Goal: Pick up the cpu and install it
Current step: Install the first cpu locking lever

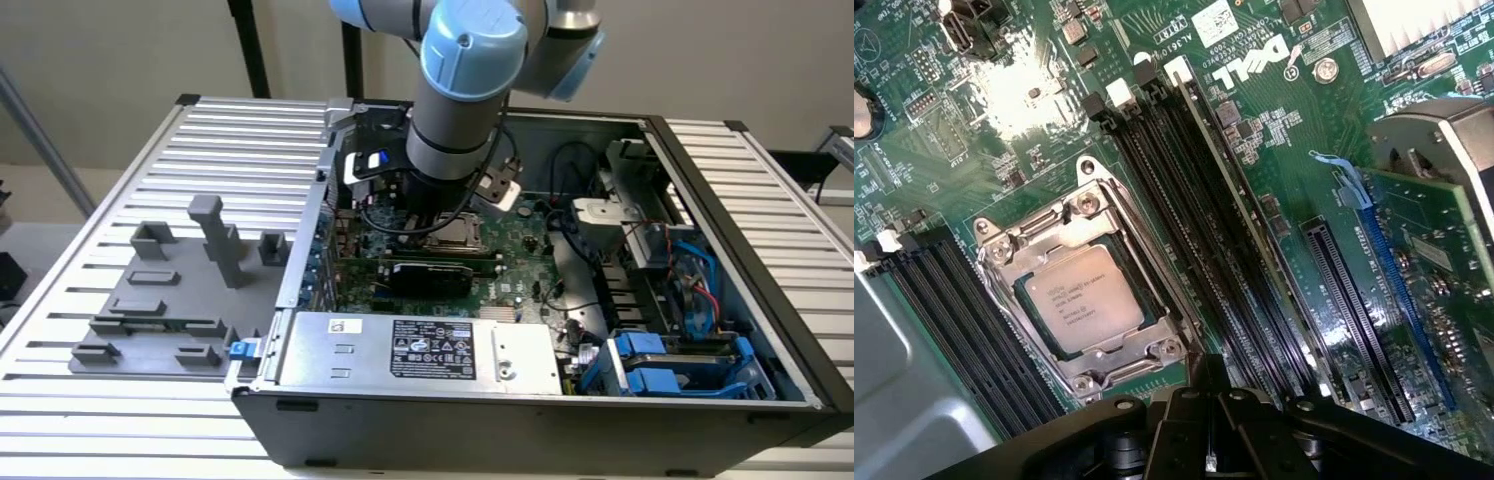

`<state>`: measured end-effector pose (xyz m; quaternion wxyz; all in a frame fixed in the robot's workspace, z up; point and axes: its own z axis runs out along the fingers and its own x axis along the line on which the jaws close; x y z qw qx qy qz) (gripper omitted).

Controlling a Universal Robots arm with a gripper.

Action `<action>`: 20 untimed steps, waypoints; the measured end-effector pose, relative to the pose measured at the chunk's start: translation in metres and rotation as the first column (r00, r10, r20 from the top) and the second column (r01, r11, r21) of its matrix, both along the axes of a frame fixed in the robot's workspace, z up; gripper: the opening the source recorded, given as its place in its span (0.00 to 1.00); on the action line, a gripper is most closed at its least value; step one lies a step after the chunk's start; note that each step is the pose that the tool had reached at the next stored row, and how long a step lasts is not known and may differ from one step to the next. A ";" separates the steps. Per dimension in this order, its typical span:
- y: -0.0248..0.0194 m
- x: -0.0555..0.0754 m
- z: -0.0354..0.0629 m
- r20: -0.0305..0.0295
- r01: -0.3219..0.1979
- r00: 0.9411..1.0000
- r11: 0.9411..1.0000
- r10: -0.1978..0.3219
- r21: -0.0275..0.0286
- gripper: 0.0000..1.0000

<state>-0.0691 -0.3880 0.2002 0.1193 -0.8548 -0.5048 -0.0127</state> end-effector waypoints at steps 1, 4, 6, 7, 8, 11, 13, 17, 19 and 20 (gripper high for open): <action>0.0005 0.000 -0.0004 0.000 0.000 1.000 1.000 0.000 0.000 0.11; 0.0016 0.000 -0.0015 0.000 0.001 1.000 1.000 -0.001 0.000 0.11; 0.0022 0.000 -0.0025 0.000 0.002 1.000 1.000 -0.002 -0.002 0.11; 0.0024 0.000 -0.0031 0.000 0.002 1.000 1.000 -0.002 -0.003 0.11; 0.0026 0.000 -0.0036 0.000 0.003 1.000 1.000 -0.003 -0.004 0.11; 0.0029 0.000 -0.0042 0.000 0.003 1.000 1.000 -0.003 -0.010 0.11; 0.0028 0.000 -0.0042 0.000 0.004 1.000 1.000 -0.004 -0.012 0.11; 0.0030 0.000 0.0012 -0.001 0.004 1.000 1.000 -0.004 -0.012 0.11; 0.0029 0.000 0.0082 -0.003 0.004 1.000 1.000 -0.004 -0.012 0.11; 0.0029 0.000 0.0119 -0.003 0.004 1.000 1.000 -0.004 -0.012 0.11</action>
